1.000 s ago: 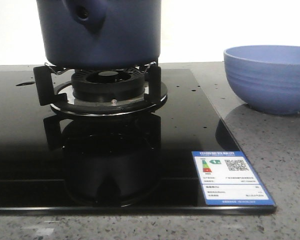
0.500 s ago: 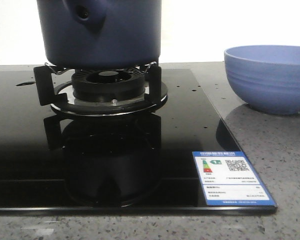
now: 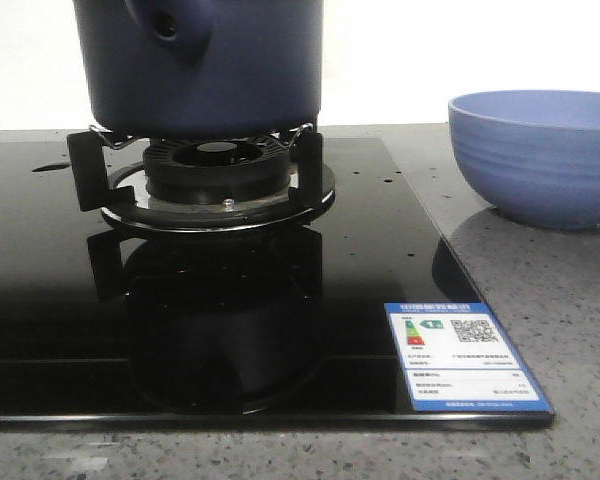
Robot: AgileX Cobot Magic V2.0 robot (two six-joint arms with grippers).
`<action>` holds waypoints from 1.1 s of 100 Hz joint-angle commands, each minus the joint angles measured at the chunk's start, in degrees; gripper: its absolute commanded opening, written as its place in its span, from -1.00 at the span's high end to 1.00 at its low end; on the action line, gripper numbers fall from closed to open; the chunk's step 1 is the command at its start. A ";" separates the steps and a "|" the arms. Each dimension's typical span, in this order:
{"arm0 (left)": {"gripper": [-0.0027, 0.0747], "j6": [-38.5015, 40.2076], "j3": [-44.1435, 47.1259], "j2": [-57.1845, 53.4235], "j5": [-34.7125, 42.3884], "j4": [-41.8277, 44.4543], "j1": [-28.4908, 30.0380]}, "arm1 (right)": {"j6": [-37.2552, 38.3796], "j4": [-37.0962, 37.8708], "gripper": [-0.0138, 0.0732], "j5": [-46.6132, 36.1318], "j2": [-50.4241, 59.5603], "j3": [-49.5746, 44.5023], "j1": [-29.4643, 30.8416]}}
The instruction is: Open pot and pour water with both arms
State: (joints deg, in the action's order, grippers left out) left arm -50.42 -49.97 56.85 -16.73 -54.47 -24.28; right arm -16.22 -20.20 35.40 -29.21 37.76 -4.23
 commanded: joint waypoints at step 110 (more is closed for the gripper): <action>-0.35 -8.56 -19.67 21.67 -5.58 -8.99 -0.89 | -0.74 -0.56 -0.38 -3.67 -0.66 2.04 -0.16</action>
State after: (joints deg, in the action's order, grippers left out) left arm -56.56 -68.07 79.67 -21.04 -60.05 -24.63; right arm -16.37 -20.20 35.40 -29.21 37.76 -4.23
